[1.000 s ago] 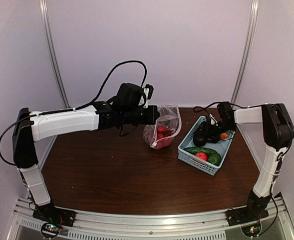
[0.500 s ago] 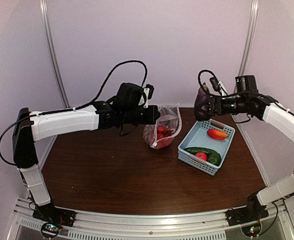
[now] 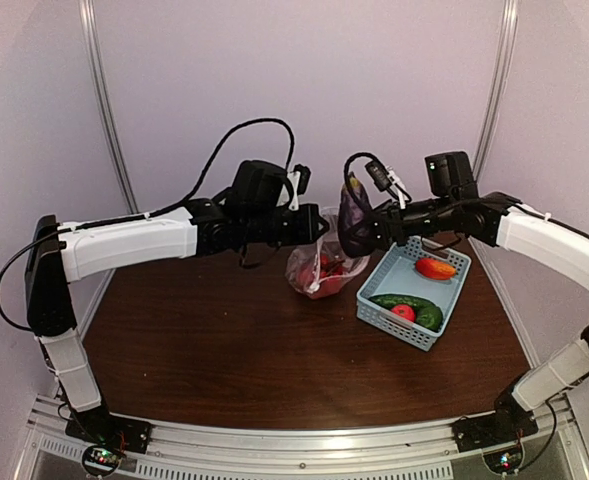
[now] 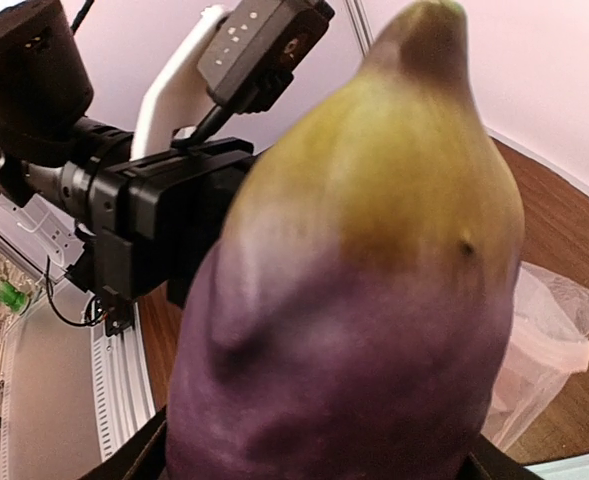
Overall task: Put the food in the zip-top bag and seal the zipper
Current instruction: Place the fake vegetable in the zipper food storage bag.
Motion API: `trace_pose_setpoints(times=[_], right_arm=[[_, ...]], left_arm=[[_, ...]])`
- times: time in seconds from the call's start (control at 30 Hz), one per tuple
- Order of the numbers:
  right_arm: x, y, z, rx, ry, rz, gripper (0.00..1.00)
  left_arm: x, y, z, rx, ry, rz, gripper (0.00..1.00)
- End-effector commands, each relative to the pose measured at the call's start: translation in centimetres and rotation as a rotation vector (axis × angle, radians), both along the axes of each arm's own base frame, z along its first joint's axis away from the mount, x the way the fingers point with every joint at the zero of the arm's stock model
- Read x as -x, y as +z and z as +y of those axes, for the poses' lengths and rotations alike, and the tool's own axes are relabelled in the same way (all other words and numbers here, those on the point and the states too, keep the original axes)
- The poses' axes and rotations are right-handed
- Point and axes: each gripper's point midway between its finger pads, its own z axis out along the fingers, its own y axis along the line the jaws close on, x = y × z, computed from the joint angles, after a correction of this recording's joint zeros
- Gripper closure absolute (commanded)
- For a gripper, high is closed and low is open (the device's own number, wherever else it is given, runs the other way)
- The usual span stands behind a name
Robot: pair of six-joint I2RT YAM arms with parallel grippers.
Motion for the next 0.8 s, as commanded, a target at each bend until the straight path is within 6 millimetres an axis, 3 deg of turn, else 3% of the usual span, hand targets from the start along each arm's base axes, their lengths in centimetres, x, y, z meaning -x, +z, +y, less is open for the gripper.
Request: trace_pose_setpoints(times=[0.0, 0.13, 0.33, 0.43, 0.57, 0.77], right_arm=[[-2.6, 0.8, 1.4, -0.026, -0.04, -0.117, 0.51], [-4.2, -0.9, 1.3, 0.017, -0.092, -0.14, 0.48], [-3.9, -2.5, 0.4, 0.126, -0.08, -0.228, 0.34], [-3.1, -3.3, 0.7, 0.176, -0.046, -0.255, 0.3], [-2.5, -3.6, 1.5, 0.18, -0.029, -0.28, 0.32], [-2.7, -2.4, 2.2, 0.153, -0.034, -0.246, 0.15]], left_arm=[[0.6, 4.0, -1.7, 0.18, -0.062, 0.026, 1.0], [1.0, 5.6, -1.5, 0.231, -0.067, 0.035, 1.0], [1.0, 6.9, -0.1, 0.273, -0.013, 0.034, 1.0], [0.7, 7.0, 0.1, 0.299, -0.002, 0.037, 1.0], [0.3, 6.2, 0.1, 0.333, 0.0, 0.075, 1.0], [-0.5, 5.0, 1.4, 0.342, 0.044, 0.102, 1.0]])
